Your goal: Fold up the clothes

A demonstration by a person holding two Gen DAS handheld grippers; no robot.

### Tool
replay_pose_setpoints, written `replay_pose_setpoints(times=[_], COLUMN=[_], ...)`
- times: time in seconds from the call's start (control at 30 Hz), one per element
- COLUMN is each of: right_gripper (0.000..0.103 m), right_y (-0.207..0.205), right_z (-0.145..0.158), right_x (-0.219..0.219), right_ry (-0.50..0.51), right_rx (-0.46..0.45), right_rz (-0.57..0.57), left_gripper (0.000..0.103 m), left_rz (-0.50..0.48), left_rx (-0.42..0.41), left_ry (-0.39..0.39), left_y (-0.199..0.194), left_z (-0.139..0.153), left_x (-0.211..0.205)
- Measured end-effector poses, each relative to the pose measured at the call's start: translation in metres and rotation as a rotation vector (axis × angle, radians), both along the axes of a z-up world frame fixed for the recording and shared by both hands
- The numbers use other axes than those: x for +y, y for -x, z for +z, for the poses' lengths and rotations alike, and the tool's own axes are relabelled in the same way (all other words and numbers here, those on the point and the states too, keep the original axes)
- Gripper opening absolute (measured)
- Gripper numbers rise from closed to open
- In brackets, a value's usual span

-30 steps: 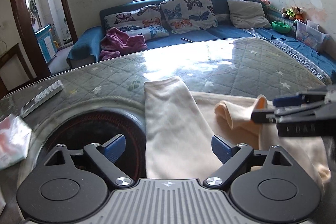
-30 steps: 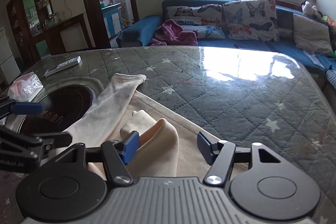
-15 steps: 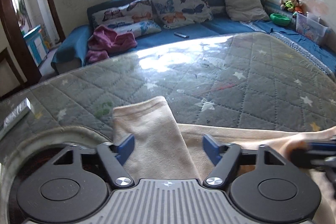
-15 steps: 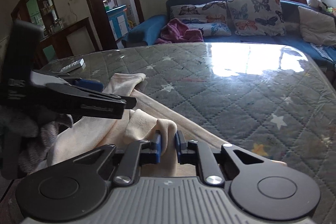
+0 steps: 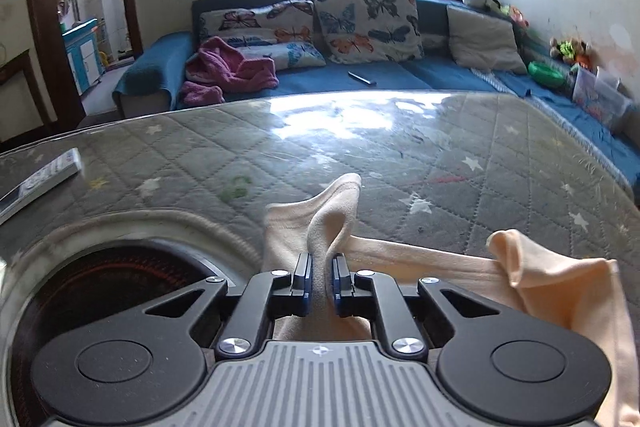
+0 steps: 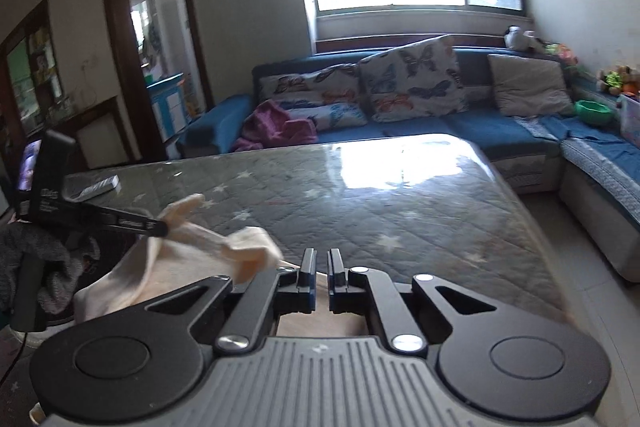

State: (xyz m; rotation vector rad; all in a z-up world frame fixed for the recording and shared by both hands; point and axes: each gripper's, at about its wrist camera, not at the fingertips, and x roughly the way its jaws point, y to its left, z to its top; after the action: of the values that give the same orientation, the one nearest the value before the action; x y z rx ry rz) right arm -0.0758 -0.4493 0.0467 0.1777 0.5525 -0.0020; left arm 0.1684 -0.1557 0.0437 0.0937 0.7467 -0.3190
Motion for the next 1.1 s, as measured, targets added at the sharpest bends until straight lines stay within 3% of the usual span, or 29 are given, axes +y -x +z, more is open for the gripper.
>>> replay_pose_setpoints(times=[0.23, 0.27, 0.33, 0.37, 0.63, 0.67, 0.7, 0.73, 0.9, 1.1], right_gripper=[0.012, 0.015, 0.035, 0.035, 0.032, 0.027, 0.011, 0.007, 0.004, 0.004], right_y=[0.001, -0.005, -0.022, -0.033, -0.093, -0.096, -0.098, -0.098, -0.075, -0.025], right_z=[-0.001, -0.002, -0.009, -0.014, -0.052, -0.055, -0.057, -0.058, -0.042, -0.013], right_x=[-0.001, 0.002, 0.014, 0.021, 0.049, 0.052, 0.054, 0.056, 0.052, 0.021], right_ry=[-0.053, -0.061, -0.051, -0.040, -0.036, -0.026, -0.012, -0.001, 0.028, 0.032], right_rx=[0.014, 0.015, 0.034, 0.047, 0.150, 0.160, 0.163, 0.162, 0.087, -0.009], right_rz=[0.050, 0.069, 0.105, 0.120, 0.175, 0.181, 0.181, 0.179, 0.125, -0.017], left_gripper=[0.011, 0.011, 0.011, 0.012, 0.015, 0.014, 0.012, 0.012, 0.012, 0.012], left_rz=[-0.007, -0.005, -0.007, -0.008, -0.007, -0.007, -0.007, -0.008, 0.002, 0.023], left_rx=[-0.026, -0.025, -0.024, -0.023, -0.001, 0.001, 0.003, -0.001, -0.020, -0.038], left_ry=[0.008, 0.007, 0.001, -0.002, -0.014, -0.018, -0.022, -0.021, -0.001, 0.037], left_y=[0.015, 0.015, 0.014, 0.013, 0.000, -0.002, -0.004, -0.003, 0.003, 0.018], left_z=[0.015, 0.015, 0.012, 0.010, -0.007, -0.009, -0.011, -0.012, -0.006, 0.008], left_x=[0.011, 0.012, 0.013, 0.013, 0.013, 0.013, 0.012, 0.013, 0.019, 0.032])
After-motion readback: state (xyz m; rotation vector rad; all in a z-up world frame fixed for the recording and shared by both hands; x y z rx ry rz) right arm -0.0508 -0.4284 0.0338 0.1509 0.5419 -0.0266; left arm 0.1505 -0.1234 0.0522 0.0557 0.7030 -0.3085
